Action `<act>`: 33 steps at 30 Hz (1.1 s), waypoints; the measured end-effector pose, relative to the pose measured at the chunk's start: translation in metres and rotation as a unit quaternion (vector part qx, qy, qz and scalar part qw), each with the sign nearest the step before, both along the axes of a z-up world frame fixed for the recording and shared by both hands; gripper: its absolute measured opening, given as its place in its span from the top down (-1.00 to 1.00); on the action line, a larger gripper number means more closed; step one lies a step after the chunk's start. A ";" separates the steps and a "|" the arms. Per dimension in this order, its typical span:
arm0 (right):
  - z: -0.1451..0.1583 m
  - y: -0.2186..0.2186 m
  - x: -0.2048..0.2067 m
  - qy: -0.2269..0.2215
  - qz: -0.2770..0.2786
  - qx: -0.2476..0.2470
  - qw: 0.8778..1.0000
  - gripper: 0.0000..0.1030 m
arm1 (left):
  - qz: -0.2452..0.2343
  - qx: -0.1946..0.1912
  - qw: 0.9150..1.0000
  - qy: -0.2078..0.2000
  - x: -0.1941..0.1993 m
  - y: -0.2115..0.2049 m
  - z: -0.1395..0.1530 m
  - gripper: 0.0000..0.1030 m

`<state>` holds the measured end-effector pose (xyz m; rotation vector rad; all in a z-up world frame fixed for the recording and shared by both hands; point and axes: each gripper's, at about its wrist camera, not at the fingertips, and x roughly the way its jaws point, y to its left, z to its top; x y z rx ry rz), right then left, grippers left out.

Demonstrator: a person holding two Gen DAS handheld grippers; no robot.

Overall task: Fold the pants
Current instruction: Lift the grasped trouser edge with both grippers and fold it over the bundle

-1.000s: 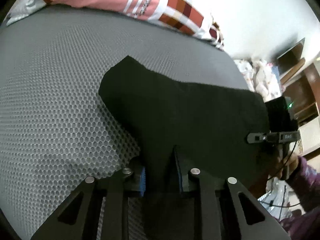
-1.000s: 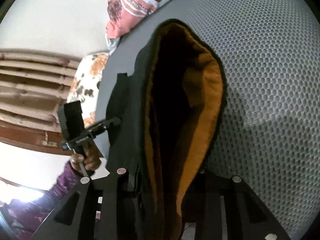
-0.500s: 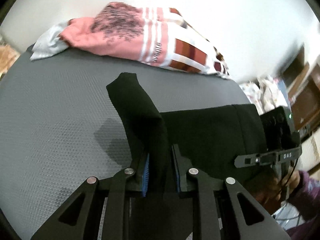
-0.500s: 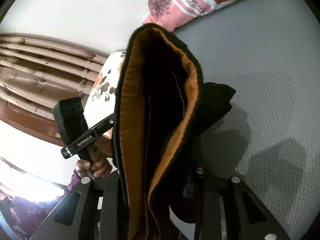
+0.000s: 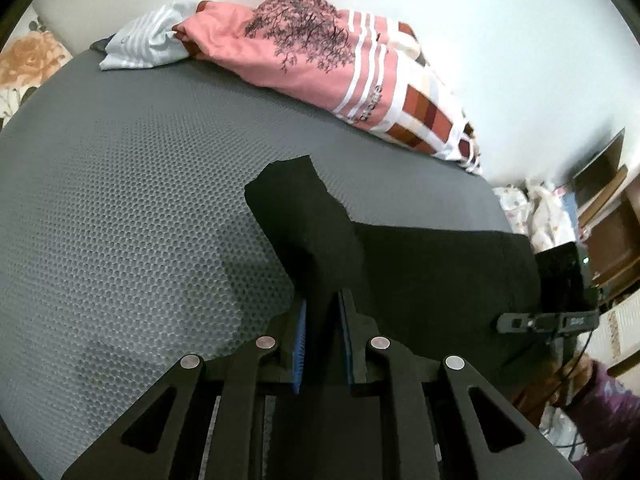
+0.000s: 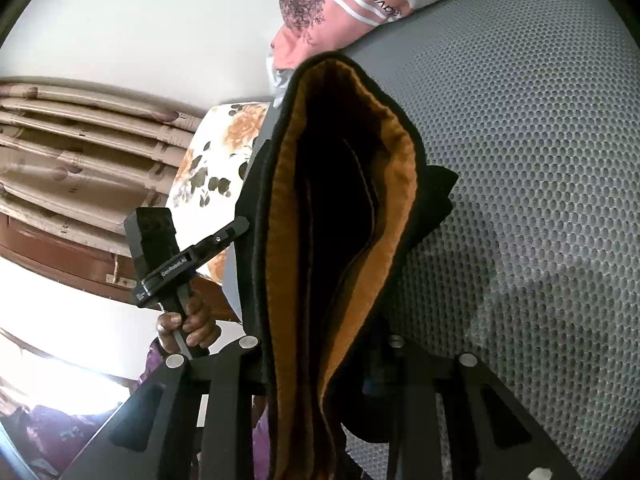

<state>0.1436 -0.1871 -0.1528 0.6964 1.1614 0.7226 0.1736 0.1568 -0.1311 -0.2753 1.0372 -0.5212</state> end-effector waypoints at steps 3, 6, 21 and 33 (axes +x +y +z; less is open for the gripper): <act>0.000 0.002 -0.003 0.006 0.001 -0.001 1.000 0.50 | 0.001 0.012 0.999 0.034 0.009 0.007 -0.014 0.51; -0.005 -0.003 -0.001 0.017 -0.005 0.000 1.000 0.50 | 0.011 0.005 0.997 0.081 0.018 0.021 -0.034 0.32; -0.016 0.001 0.006 0.027 -0.005 0.002 1.000 0.47 | -0.004 -0.009 0.999 0.047 0.011 0.000 -0.036 0.72; 0.014 0.020 0.024 -0.012 -0.011 0.018 1.000 0.50 | 0.016 0.052 0.998 -0.045 0.003 -0.001 0.011 0.74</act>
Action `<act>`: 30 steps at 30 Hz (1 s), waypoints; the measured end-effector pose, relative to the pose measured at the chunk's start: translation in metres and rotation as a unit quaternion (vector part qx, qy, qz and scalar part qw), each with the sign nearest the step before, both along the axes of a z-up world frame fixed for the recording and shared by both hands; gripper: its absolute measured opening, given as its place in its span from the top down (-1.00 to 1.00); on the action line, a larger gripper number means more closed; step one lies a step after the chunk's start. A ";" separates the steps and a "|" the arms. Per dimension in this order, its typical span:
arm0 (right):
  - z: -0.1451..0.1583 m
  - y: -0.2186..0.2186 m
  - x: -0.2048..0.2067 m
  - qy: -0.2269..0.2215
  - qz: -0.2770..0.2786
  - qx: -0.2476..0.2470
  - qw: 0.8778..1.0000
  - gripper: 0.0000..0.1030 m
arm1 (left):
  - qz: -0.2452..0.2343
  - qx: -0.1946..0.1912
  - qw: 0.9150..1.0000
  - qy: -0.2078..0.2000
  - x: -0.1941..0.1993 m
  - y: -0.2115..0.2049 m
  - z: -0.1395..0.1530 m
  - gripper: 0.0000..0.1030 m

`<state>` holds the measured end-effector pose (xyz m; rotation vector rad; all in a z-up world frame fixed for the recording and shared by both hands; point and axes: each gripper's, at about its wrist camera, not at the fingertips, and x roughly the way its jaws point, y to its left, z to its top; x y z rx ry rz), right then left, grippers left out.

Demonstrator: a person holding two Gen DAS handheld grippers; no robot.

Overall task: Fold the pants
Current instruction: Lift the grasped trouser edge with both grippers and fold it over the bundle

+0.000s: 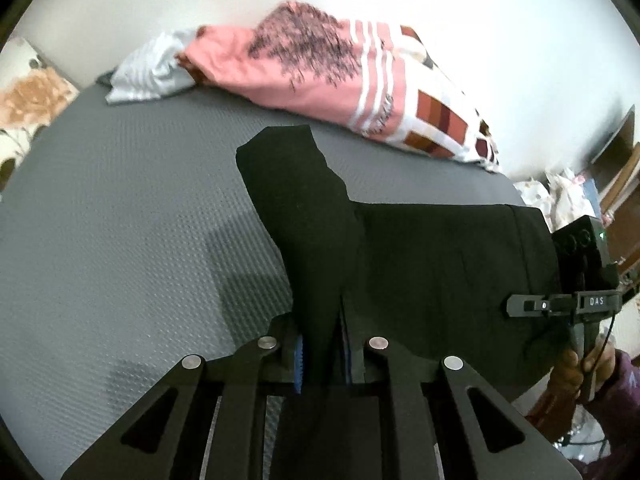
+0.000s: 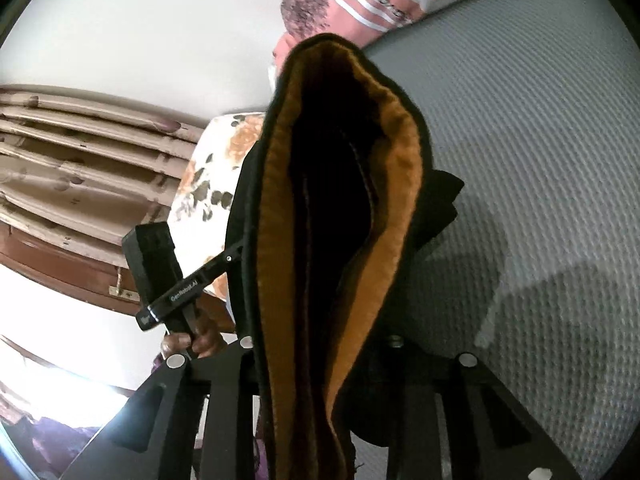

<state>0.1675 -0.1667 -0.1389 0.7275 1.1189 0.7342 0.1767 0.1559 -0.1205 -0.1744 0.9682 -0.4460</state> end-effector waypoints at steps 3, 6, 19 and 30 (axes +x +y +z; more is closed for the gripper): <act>0.004 0.011 0.011 -0.008 0.006 0.003 1.000 0.50 | 0.007 0.021 1.000 -0.021 0.005 0.004 0.009 0.74; 0.006 0.022 0.023 -0.014 0.007 0.007 1.000 0.50 | 0.022 0.032 0.999 -0.038 0.013 0.010 0.016 0.74; 0.011 0.064 0.081 -0.028 0.008 0.025 0.999 0.50 | 0.085 0.069 0.990 -0.090 0.053 0.045 0.034 0.74; 0.015 0.084 0.101 -0.039 0.008 0.026 0.999 0.50 | 0.108 0.097 0.983 -0.108 0.086 0.066 0.032 0.74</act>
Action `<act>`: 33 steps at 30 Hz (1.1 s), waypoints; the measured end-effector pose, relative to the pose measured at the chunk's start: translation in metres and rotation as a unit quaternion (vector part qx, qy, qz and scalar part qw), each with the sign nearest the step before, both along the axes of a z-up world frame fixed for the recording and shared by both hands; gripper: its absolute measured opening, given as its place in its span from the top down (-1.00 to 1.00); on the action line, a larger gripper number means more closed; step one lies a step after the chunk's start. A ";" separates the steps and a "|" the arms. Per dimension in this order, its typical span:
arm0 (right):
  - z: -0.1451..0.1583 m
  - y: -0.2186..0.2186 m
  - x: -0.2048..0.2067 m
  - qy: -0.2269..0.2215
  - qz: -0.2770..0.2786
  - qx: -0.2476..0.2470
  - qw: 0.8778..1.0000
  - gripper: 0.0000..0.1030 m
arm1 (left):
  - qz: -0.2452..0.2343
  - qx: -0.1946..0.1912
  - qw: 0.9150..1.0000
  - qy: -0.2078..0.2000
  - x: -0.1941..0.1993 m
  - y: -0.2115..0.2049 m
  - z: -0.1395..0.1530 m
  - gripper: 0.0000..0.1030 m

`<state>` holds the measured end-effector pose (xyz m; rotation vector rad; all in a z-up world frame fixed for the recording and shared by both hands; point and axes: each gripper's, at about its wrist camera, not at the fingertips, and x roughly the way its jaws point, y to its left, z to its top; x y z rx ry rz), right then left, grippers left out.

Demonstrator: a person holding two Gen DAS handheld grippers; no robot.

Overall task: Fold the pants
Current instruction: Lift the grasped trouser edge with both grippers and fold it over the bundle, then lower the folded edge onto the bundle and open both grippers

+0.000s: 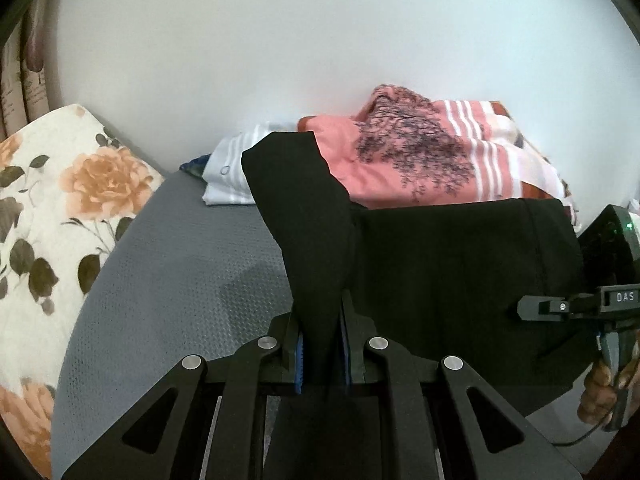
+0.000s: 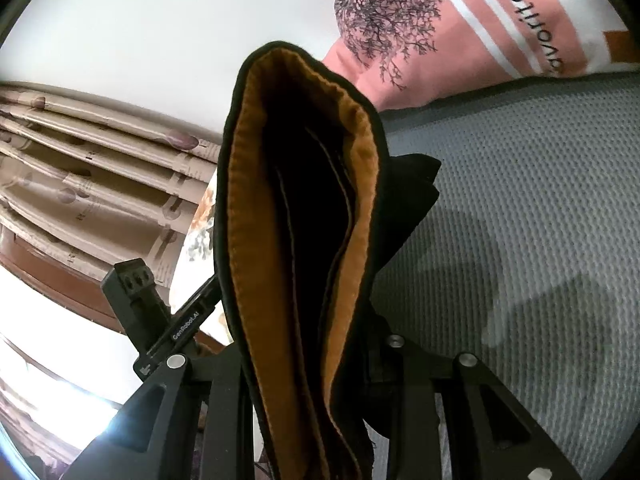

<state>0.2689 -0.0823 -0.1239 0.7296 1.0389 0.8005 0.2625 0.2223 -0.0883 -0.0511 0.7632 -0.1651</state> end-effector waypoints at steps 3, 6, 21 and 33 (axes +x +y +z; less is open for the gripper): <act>-0.008 0.004 0.009 0.004 -0.006 -0.002 1.000 0.50 | 0.009 0.000 1.000 0.007 0.013 0.005 -0.012 0.74; -0.019 0.003 0.018 0.009 -0.014 -0.005 1.000 0.50 | 0.017 0.011 1.000 0.015 0.025 0.008 -0.030 0.73; -0.048 -0.007 0.019 0.007 -0.026 -0.039 0.999 0.51 | 0.038 0.032 0.999 0.021 0.040 0.018 -0.076 0.56; -0.044 0.013 0.013 -0.044 -0.054 -0.142 0.987 0.30 | 0.076 0.020 0.997 0.021 0.045 0.031 -0.089 -0.10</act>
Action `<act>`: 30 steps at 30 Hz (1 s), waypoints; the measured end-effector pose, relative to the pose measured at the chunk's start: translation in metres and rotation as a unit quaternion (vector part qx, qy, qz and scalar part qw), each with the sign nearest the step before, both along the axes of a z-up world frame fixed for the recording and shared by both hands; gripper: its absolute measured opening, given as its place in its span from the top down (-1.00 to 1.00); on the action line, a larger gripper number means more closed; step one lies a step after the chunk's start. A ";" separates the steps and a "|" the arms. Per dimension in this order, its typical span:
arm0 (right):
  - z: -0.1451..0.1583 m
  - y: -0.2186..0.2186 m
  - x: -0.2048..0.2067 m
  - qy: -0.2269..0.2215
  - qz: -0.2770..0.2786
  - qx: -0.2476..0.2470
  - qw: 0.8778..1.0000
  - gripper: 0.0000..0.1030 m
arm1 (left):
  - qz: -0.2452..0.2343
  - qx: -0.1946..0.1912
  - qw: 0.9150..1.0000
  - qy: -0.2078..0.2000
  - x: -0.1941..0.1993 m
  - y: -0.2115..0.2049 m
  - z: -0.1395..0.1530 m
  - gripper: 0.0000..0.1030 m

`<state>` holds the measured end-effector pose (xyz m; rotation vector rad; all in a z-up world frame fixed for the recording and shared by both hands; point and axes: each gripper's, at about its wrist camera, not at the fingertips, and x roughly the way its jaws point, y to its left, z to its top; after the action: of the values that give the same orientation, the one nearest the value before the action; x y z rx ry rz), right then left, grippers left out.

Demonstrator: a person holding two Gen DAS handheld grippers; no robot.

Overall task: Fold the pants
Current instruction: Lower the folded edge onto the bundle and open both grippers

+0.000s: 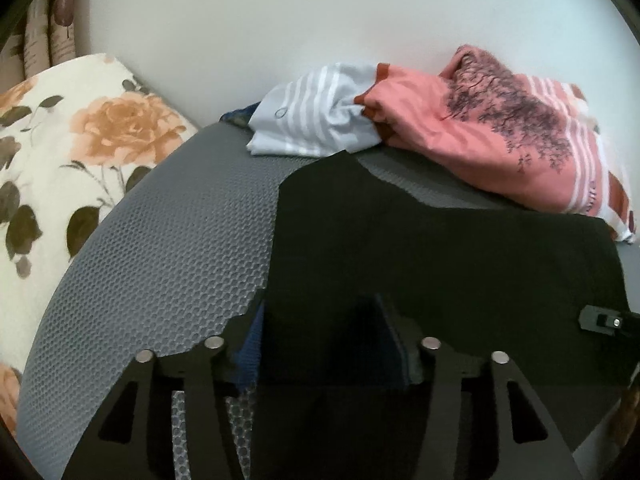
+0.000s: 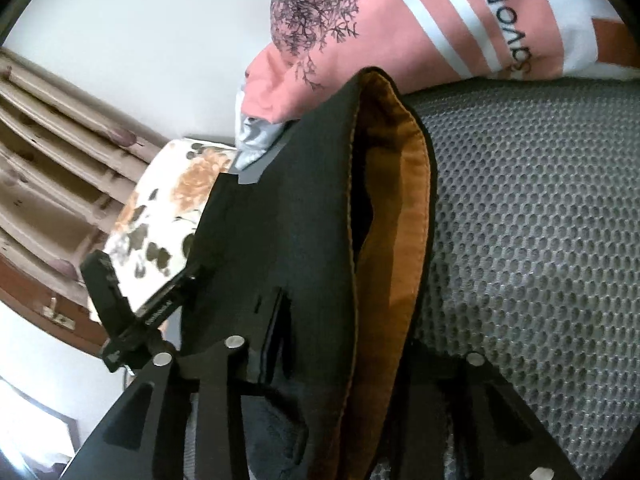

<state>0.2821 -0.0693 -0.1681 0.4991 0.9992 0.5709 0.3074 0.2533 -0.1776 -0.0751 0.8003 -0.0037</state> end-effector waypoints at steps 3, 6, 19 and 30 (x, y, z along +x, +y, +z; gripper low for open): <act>0.003 0.005 -0.002 -0.012 -0.007 -0.017 1.000 0.26 | 0.006 0.000 1.000 0.004 0.000 0.001 -0.002 -0.29; 0.005 0.013 -0.006 -0.028 -0.018 -0.032 0.999 0.18 | 0.008 -0.004 1.000 0.002 -0.001 0.001 -0.002 -0.35; 0.023 0.033 -0.025 -0.117 -0.123 -0.170 0.971 -0.86 | 0.047 0.028 0.997 -0.049 -0.017 0.000 0.011 -0.82; 0.029 0.042 -0.030 -0.141 -0.148 -0.215 0.955 -0.96 | 0.055 0.030 0.995 -0.079 -0.026 0.000 0.018 -0.90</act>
<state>0.2524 -0.0274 -0.1395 0.1654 0.7277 0.1387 0.2810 0.2534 -0.1600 -0.0620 0.6359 0.1178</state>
